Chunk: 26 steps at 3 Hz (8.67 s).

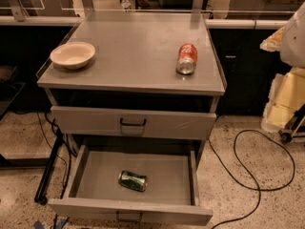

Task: Pick green can from middle drawer and place on counter

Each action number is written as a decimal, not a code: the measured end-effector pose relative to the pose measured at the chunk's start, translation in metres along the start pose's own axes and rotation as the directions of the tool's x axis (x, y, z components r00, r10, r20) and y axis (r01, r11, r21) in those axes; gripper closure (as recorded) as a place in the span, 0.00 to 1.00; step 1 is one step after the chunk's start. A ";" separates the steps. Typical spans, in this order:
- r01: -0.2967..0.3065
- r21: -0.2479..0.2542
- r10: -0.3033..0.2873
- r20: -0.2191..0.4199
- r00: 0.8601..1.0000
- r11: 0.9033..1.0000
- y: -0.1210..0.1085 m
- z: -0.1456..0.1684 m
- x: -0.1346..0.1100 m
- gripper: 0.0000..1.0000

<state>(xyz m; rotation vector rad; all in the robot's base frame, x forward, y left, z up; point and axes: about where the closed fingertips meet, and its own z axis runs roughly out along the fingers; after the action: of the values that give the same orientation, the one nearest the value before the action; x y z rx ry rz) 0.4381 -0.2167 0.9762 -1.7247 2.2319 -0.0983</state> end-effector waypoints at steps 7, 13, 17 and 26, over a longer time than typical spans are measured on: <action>-0.117 -0.092 0.119 0.026 0.993 0.989 0.064 0.187 -0.048 0.00; -0.275 -0.327 0.318 0.083 0.945 0.904 0.117 0.355 -0.050 0.00; -0.268 -0.288 0.338 0.225 0.914 0.919 0.105 0.417 -0.092 0.00; -0.313 -0.311 0.412 0.337 0.847 0.897 0.108 0.580 -0.155 0.00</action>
Offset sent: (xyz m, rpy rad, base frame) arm -0.0033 0.0215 -0.0378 0.0282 0.0289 -0.0168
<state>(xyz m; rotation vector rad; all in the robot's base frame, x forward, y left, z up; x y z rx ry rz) 0.5402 0.0401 0.4326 -1.2386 2.2734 0.5878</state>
